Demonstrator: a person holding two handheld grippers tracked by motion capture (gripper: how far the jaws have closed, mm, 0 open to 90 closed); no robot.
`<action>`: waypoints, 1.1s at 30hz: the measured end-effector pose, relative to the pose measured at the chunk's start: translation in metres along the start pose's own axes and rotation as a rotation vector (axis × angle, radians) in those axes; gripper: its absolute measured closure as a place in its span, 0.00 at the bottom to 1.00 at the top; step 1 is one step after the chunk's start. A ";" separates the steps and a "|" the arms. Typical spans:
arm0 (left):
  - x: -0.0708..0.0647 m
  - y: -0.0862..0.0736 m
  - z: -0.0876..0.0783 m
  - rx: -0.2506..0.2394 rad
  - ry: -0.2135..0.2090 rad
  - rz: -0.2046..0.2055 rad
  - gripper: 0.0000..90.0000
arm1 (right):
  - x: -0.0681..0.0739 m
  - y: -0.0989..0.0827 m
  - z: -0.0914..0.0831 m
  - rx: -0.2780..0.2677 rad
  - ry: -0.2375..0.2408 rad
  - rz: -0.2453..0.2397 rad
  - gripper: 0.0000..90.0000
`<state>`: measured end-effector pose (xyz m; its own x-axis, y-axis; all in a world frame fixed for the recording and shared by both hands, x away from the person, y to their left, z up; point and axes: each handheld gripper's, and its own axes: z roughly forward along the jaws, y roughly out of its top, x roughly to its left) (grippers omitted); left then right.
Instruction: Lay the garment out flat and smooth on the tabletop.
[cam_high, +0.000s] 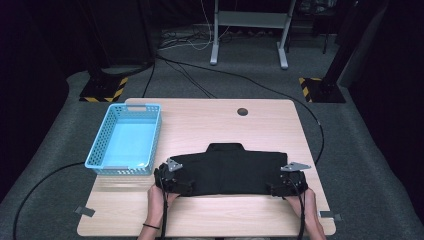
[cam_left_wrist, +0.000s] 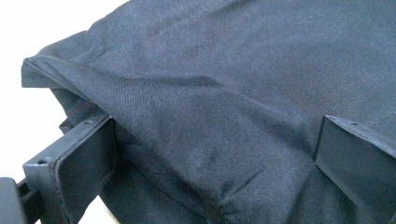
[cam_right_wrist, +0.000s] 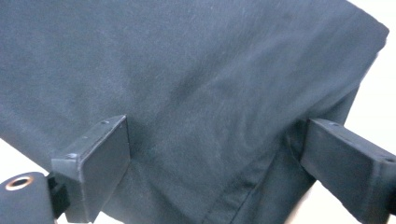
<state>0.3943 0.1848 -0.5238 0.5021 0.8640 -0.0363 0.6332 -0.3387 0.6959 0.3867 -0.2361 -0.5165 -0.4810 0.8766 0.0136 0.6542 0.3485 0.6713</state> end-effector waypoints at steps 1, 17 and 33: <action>0.000 0.000 0.000 -0.002 -0.008 0.005 0.00 | -0.001 -0.003 -0.001 -0.007 0.014 0.015 0.08; 0.029 0.035 0.007 0.006 -0.005 -0.098 0.20 | -0.032 0.036 -0.012 -0.062 -0.009 0.080 0.17; 0.024 0.041 0.012 0.007 0.079 -0.053 0.96 | -0.039 0.035 0.006 -0.076 -0.095 0.133 0.85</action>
<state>0.4394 0.1871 -0.5044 0.4204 0.9072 -0.0162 0.6620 -0.2945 0.6892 0.4315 -0.2565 -0.4979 -0.3338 0.9419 0.0382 0.6603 0.2047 0.7225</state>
